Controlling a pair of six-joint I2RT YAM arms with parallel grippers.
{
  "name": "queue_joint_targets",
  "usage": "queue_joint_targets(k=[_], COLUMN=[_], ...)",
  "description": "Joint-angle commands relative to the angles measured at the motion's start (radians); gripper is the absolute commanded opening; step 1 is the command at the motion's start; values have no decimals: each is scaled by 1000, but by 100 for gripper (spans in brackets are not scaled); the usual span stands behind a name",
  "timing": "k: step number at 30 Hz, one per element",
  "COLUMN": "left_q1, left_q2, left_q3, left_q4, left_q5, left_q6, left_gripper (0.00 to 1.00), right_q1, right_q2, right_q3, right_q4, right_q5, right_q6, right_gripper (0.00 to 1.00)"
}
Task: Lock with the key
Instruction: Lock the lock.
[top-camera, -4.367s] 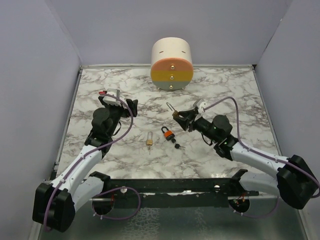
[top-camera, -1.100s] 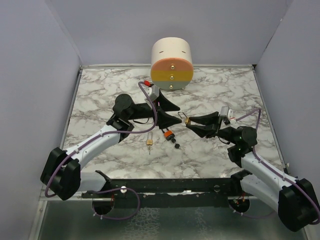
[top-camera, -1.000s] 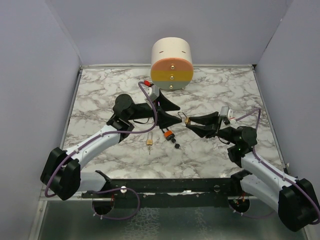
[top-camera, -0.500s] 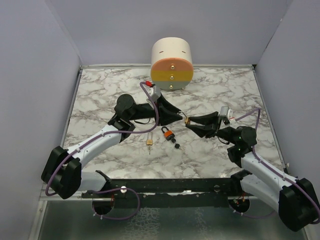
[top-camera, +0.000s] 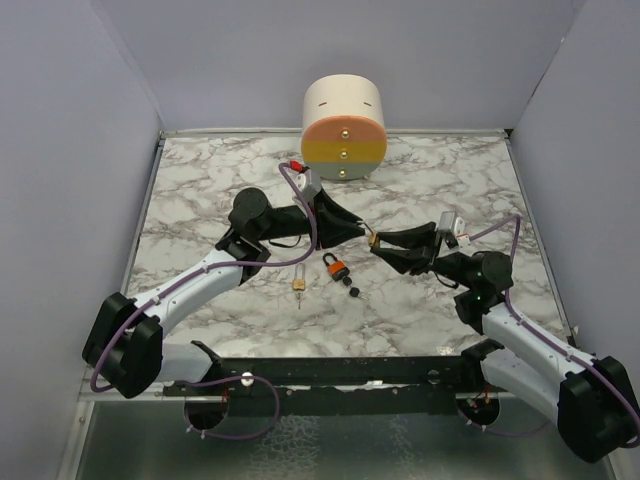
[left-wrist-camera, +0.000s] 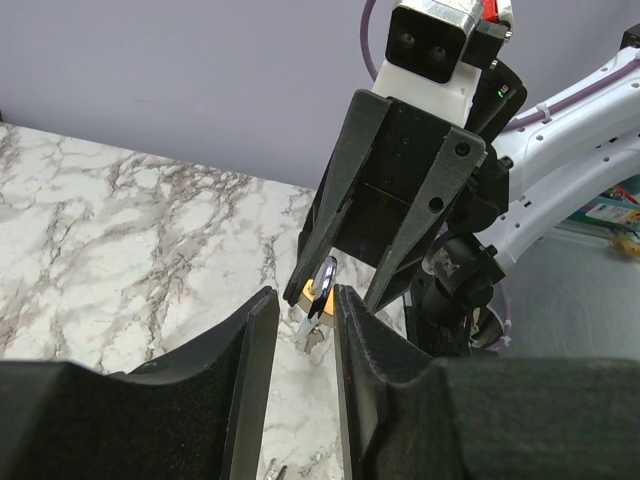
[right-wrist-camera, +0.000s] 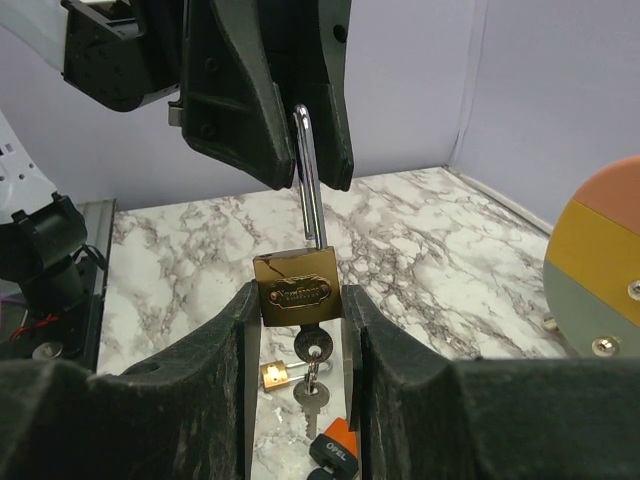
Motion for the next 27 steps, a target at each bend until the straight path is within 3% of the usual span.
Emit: queue_joint_targets(k=[1,4,9,18,27], left_q1=[-8,-7,-9,-10,-14], left_q2=[-29,-28,-20,0,-14], left_q3=[26,26,29,67,68], left_q4=[24,26,27,26,26], left_q5=[-18,-8,4,-28,-97], left_q6=[9,10,-3,-97,-184], left_gripper=[31,24,1,0,0], right_q1=[7,7,9,43,273], right_q2=[-5,-7,-8,-20,-25], right_q3=[30,29,31,87,105], right_q4=[-1,-3,-5,-100,-208], right_q5=[35,39,55,142,452], right_q6=[-15,-15,-18,-119,-406], right_gripper=[1,1,1,1,1])
